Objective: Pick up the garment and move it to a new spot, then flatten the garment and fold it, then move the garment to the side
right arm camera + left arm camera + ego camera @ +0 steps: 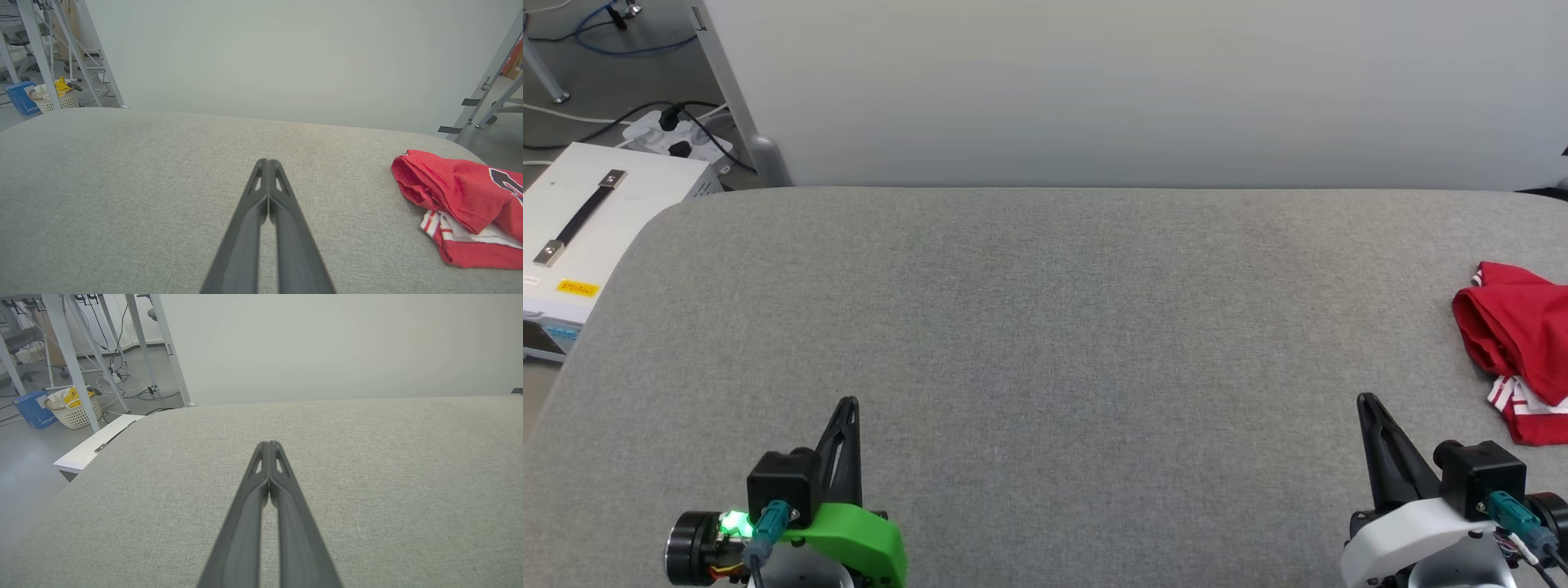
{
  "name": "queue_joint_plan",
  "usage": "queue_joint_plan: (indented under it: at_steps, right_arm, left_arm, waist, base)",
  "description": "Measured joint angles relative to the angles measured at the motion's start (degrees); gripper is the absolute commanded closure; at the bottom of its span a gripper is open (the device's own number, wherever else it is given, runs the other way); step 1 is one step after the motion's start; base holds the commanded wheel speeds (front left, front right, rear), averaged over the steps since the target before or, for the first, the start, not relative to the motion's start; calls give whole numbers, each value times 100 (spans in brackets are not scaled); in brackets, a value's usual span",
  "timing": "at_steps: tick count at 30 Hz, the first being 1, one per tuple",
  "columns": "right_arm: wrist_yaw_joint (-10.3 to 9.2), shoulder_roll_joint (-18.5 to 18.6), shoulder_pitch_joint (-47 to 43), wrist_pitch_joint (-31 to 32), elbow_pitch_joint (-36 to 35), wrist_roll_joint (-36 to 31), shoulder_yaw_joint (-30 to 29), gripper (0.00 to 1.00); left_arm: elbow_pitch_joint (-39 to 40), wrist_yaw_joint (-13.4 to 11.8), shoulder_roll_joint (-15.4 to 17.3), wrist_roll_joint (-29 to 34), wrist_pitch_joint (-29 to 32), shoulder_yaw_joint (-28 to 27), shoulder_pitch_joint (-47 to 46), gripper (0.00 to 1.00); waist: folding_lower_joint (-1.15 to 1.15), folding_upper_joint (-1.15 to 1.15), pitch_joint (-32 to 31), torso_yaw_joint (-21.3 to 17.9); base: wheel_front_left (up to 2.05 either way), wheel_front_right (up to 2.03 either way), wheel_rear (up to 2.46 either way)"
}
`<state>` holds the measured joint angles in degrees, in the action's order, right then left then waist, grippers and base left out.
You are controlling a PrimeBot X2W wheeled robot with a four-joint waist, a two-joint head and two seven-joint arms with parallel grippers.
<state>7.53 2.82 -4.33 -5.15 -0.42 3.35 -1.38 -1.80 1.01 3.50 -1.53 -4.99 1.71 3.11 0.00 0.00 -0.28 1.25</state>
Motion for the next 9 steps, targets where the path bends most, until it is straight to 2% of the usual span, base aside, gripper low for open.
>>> queue_joint_plan:
  at_steps: [9]
  right_arm:
    - [0,0,99,96,3,-76,25,100]
  left_arm:
    - [35,-27,-7,8,101,-22,-38,100]
  waist:
    - [0,0,6,-26]
  base:
    - [0,0,0]
